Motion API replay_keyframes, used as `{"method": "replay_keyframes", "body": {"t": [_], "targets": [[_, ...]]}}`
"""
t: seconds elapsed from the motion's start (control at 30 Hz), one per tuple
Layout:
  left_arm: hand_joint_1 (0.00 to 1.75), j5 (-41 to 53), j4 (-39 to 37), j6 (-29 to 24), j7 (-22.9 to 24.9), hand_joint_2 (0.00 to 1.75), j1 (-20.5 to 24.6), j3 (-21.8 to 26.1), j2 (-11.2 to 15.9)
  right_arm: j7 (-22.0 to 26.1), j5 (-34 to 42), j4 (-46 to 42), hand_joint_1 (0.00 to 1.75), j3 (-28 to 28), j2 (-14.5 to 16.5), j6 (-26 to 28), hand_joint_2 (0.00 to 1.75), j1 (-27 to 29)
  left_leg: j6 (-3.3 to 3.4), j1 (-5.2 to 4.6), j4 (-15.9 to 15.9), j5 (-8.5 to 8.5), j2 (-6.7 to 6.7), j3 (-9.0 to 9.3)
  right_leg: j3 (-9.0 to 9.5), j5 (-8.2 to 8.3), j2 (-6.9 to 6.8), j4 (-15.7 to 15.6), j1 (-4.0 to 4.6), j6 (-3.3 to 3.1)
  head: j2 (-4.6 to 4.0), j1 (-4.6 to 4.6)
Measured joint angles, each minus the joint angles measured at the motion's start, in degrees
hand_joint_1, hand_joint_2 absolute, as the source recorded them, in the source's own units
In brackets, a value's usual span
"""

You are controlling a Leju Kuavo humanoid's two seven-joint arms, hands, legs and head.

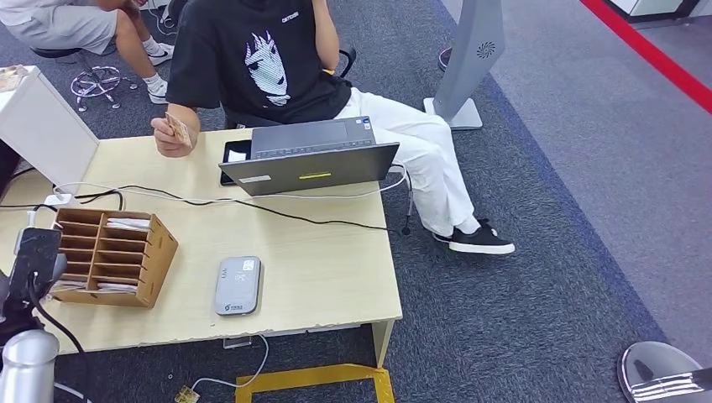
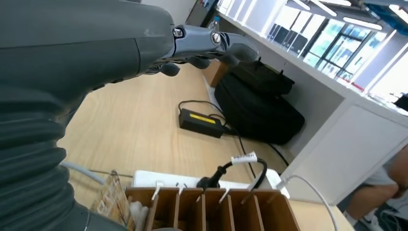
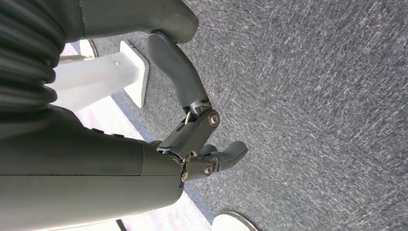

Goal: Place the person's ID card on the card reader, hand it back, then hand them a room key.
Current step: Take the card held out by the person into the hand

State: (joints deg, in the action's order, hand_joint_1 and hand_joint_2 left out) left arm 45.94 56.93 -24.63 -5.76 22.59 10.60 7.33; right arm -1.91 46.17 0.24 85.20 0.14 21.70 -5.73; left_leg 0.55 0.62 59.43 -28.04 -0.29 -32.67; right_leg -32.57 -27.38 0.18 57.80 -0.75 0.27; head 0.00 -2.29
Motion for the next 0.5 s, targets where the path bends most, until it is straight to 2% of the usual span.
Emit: {"method": "replay_keyframes", "body": {"t": [0.23,0.5], "targets": [[0.0,-1.2,-1.1,2.2,-0.6,1.75,2.9,-2.6,-0.8,0.4,1.1,0.1,0.0,0.2,0.0,0.2,1.75,0.0,0.0,0.0,0.0,0.0,0.02,-0.01,-0.02,0.0,0.03,0.0,0.0,0.0,0.0,0.0],[0.0,-1.0,6.7,2.5,-2.8,1.75,2.3,-9.4,-2.1,0.6,2.4,0.2,0.0,0.5,-0.1,1.1,1.75,0.3,0.0,-0.01,0.0,-0.01,0.02,-0.02,-0.02,0.0,0.03,0.0,-0.01,0.01,0.0,0.0]]}}
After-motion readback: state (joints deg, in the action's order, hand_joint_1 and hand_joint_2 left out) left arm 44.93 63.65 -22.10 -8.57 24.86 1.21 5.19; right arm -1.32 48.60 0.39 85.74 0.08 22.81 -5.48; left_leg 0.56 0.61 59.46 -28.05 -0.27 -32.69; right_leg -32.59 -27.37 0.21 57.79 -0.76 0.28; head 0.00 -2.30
